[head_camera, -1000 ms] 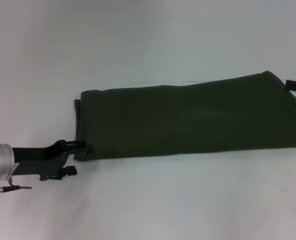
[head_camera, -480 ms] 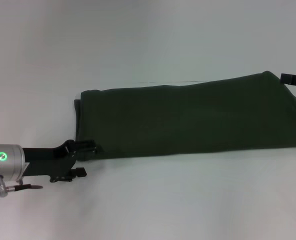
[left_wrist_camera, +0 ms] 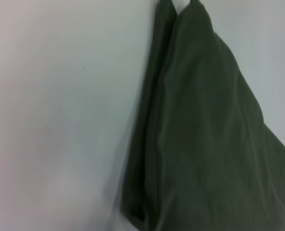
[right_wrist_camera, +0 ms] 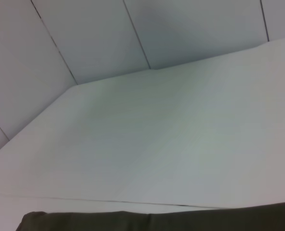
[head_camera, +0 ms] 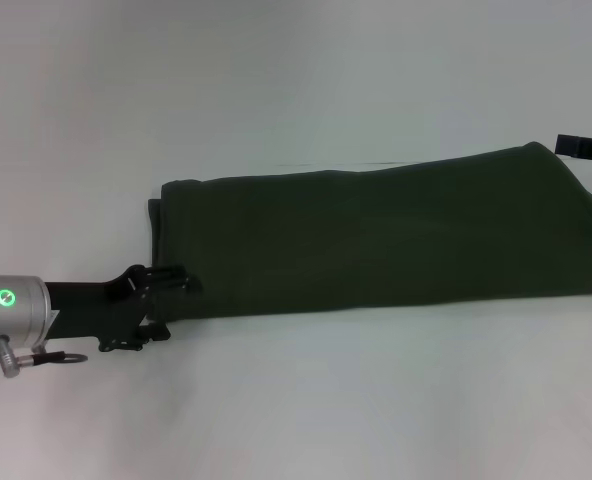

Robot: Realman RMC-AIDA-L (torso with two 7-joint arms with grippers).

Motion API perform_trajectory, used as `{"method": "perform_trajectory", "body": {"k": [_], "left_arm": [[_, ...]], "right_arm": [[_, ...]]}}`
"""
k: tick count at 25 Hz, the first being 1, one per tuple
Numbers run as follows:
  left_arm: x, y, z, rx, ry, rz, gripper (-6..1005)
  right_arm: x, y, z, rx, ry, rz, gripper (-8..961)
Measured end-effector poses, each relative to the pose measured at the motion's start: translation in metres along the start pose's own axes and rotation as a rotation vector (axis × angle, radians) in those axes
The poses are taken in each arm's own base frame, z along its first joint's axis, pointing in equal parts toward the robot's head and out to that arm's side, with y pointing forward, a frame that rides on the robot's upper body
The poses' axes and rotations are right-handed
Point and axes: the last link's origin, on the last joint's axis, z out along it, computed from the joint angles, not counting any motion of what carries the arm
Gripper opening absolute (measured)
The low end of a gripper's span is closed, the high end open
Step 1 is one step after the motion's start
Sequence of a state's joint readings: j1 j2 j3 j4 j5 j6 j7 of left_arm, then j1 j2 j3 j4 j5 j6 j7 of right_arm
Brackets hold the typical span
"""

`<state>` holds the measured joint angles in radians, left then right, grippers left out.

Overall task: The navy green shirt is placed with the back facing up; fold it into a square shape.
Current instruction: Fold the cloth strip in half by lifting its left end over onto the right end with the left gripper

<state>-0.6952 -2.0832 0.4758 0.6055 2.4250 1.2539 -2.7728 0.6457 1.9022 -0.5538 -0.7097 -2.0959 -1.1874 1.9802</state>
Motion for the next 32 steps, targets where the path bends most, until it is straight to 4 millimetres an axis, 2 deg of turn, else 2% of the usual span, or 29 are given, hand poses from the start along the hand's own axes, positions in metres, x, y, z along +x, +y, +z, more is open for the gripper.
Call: {"method": "perform_trajectory", "body": {"k": [32], "left_arm": [[0.0055,-0.0075,0.0059,0.038,0.058,-0.026,876]], "right_arm": [[0.0017,0.0021,0.0016,-0.005,-0.007,-0.001,778]]}}
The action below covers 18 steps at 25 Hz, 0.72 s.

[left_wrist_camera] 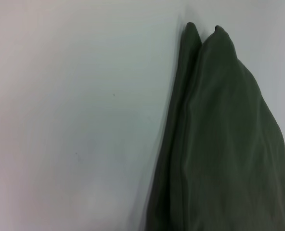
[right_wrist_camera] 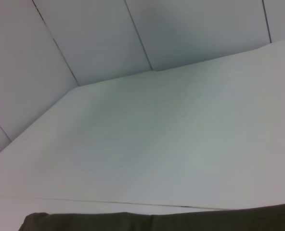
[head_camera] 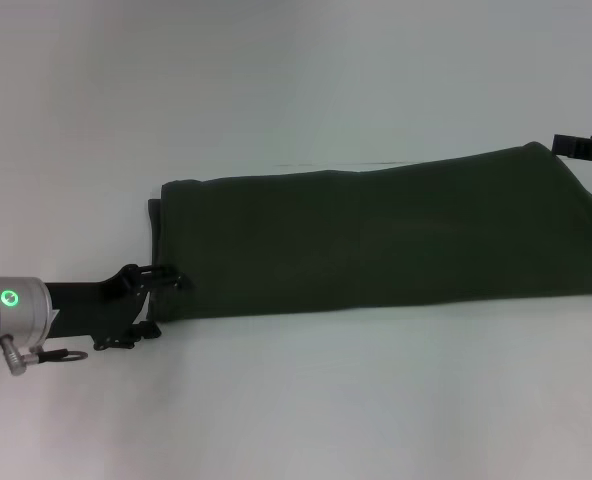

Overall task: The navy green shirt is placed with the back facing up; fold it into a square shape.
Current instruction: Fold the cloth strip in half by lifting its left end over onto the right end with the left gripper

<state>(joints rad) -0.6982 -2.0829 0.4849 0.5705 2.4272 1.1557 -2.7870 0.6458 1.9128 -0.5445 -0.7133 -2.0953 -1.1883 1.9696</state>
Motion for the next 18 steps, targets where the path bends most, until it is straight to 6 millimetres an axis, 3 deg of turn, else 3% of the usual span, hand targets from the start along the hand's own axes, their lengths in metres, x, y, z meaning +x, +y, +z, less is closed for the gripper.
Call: {"method": "perform_trajectory", "body": {"k": [18], "left_arm": [[0.0052,0.0016,0.0017,0.009,0.029,0.012,876]], "right_arm": [[-0.0037,0.0025,0.0023,-0.007,-0.004,-0.002,778]]}}
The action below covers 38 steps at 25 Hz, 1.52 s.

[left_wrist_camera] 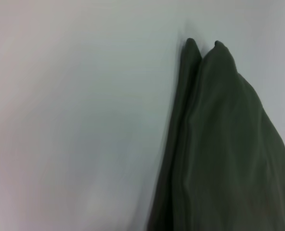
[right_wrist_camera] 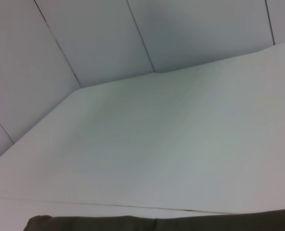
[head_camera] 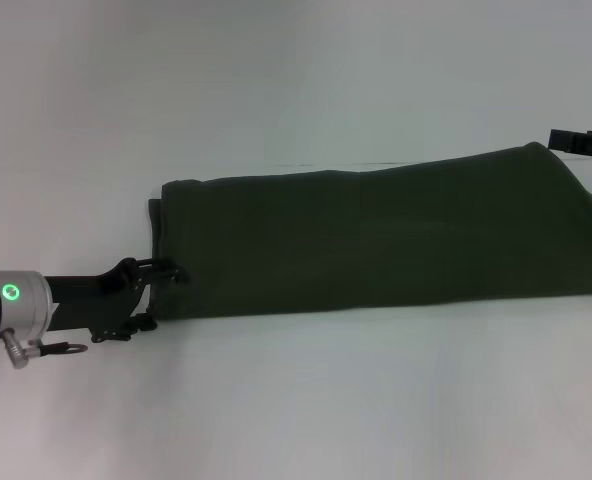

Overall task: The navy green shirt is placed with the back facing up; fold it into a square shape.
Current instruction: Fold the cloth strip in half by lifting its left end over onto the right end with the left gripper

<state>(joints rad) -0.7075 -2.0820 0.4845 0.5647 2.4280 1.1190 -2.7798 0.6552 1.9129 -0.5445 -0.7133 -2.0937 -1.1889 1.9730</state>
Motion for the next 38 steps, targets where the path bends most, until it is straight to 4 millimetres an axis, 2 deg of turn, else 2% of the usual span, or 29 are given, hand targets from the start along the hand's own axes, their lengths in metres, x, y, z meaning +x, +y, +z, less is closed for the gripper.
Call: {"method": "perform_trajectory", "body": {"k": [14,27,38], "left_arm": [[0.0,0.02,0.01,-0.025,-0.019,0.046,875],[-0.001,0.01,0.005,-0.008,-0.021,0.055,874],[-0.007,0.014,0.011,-0.02,-0.04,0.05,874]], "right_arm": [[-0.002,0.001,0.001,-0.003,-0.003,-0.006,777],[-0.002,0.001,0.001,-0.002,-0.004,-0.002,777],[-0.006,0.002,0.0,-0.002,-0.016,-0.005,778]]}}
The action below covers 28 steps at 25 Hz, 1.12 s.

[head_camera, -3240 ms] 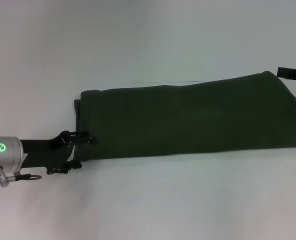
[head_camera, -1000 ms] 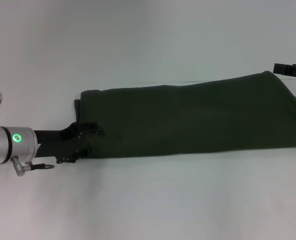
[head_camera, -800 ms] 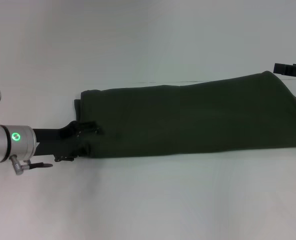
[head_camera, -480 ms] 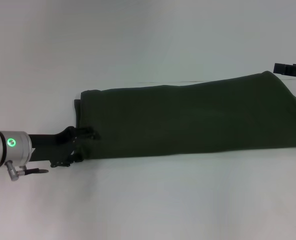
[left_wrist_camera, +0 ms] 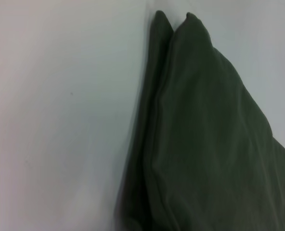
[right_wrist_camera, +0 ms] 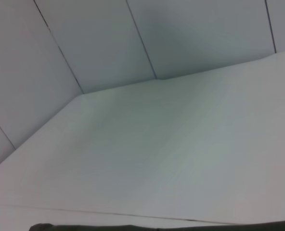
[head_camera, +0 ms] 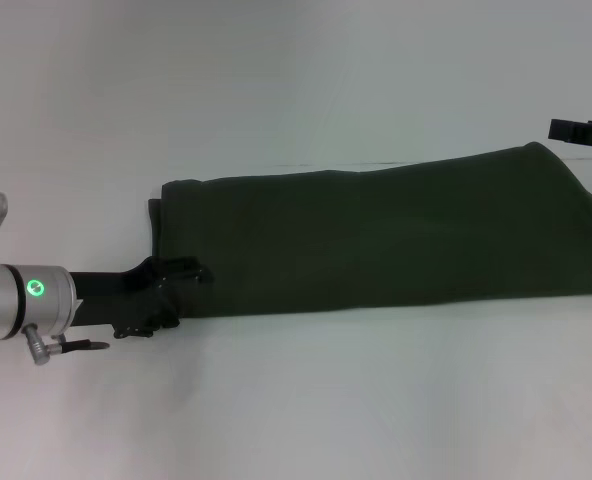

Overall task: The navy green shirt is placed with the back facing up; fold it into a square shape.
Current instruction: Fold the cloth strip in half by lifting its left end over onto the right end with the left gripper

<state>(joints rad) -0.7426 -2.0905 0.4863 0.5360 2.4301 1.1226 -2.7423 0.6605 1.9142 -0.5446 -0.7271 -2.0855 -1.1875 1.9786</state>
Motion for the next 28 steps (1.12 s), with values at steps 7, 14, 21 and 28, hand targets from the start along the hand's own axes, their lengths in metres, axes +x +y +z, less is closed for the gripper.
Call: {"method": "perform_trajectory", "body": {"k": [7,14,21,28], "left_arm": [[-0.001,-0.0008,-0.0002,0.001,-0.005,-0.001,875],[-0.0028,-0.0023,-0.0022,0.002,-0.022,-0.004,876],[-0.0013,-0.0041,-0.0014,0.011,-0.005,-0.005,876],[0.0007,-0.0057,-0.0019,0.018,0.009,-0.006,876]], "right_arm": [[-0.0001,0.0,-0.0001,-0.001,-0.003,0.002,778],[0.0011,-0.0011,-0.0013,0.002,-0.002,0.005,777],[0.002,-0.0013,-0.0015,0.003,-0.001,0.006,777],[0.0022,-0.001,-0.0017,0.0,-0.001,0.008,776]]}}
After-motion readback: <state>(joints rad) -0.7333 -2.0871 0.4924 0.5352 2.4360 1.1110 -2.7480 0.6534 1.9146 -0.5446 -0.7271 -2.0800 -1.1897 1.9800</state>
